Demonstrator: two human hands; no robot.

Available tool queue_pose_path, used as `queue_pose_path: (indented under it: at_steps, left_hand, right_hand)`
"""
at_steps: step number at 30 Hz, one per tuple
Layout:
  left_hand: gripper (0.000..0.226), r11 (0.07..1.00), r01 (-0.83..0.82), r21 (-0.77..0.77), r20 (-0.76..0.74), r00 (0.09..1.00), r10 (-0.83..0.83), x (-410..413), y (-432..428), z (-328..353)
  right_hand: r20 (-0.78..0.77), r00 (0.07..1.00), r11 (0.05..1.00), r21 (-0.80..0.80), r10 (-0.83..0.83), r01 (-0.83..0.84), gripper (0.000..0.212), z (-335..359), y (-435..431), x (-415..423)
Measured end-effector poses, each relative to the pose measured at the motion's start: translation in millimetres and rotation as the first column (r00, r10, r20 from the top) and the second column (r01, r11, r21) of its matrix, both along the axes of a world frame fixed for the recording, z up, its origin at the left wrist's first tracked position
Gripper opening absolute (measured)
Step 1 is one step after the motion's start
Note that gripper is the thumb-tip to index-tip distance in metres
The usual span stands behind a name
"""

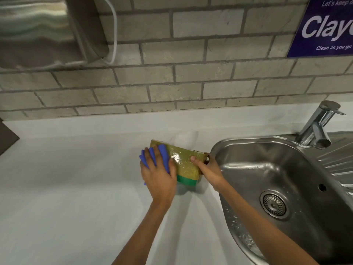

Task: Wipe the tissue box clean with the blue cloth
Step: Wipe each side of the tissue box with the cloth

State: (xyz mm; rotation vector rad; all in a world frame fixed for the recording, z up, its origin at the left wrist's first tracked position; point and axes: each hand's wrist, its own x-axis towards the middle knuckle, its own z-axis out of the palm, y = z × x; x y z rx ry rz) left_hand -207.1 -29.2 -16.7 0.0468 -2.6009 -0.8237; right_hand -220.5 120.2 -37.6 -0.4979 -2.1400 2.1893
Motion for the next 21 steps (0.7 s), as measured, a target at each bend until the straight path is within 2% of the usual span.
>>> queue_pose_path:
  at_steps: [2, 4, 7, 10, 12, 15, 18, 21]
  left_hand:
    - [0.058, 0.984, 0.142, -0.107, -0.031, 0.989, -0.146, 21.4, 8.6, -8.9]
    - [0.060, 0.964, 0.228, -0.138, -0.044, 0.971, -0.236, 36.0, 13.7, -15.1]
    - [0.064, 0.980, 0.199, 0.015, -0.038, 0.979, -0.199, 38.5, 11.6, -17.1]
    - [0.054, 0.933, 0.116, 0.340, 0.029, 0.991, -0.134, 33.8, 7.4, -15.6]
    - [0.051, 0.878, 0.051, 0.475, 0.096, 0.989, -0.109, 30.7, 3.7, -13.5]
    - [0.065, 0.813, 0.069, 0.578, 0.151, 0.970, -0.190, 34.7, -0.5, -12.5]
    - [0.086, 0.764, 0.108, 0.637, 0.135, 0.959, -0.248, 43.2, -4.6, -12.4]
    - [0.084, 0.750, 0.109, 0.652, 0.150, 0.952, -0.268, 45.1, -13.7, -18.0]
  right_hand:
    - [-0.010, 1.000, 1.000, -0.016, -0.024, 0.024, 0.073, -1.3, -1.9, 2.8]
    - [-0.022, 1.000, 0.999, -0.041, -0.007, 0.006, 0.085, -3.4, -2.3, 7.5]
    - [-0.038, 0.998, 0.997, -0.059, 0.047, -0.049, 0.101, -2.6, -0.9, 15.8]
    - [-0.069, 0.996, 0.997, -0.039, 0.057, -0.059, 0.091, 1.2, -2.0, 22.3]
    - [-0.100, 0.994, 0.998, -0.042, 0.052, -0.056, 0.075, 2.6, -4.4, 25.0]
    - [-0.142, 0.990, 0.999, -0.042, 0.016, -0.022, 0.063, 1.8, -8.5, 27.1]
    - [-0.171, 0.985, 1.000, -0.024, 0.003, -0.008, 0.069, 1.8, -15.3, 29.3]
    - [-0.163, 0.987, 1.000, 0.020, 0.008, -0.004, 0.078, 0.4, -22.3, 32.2]
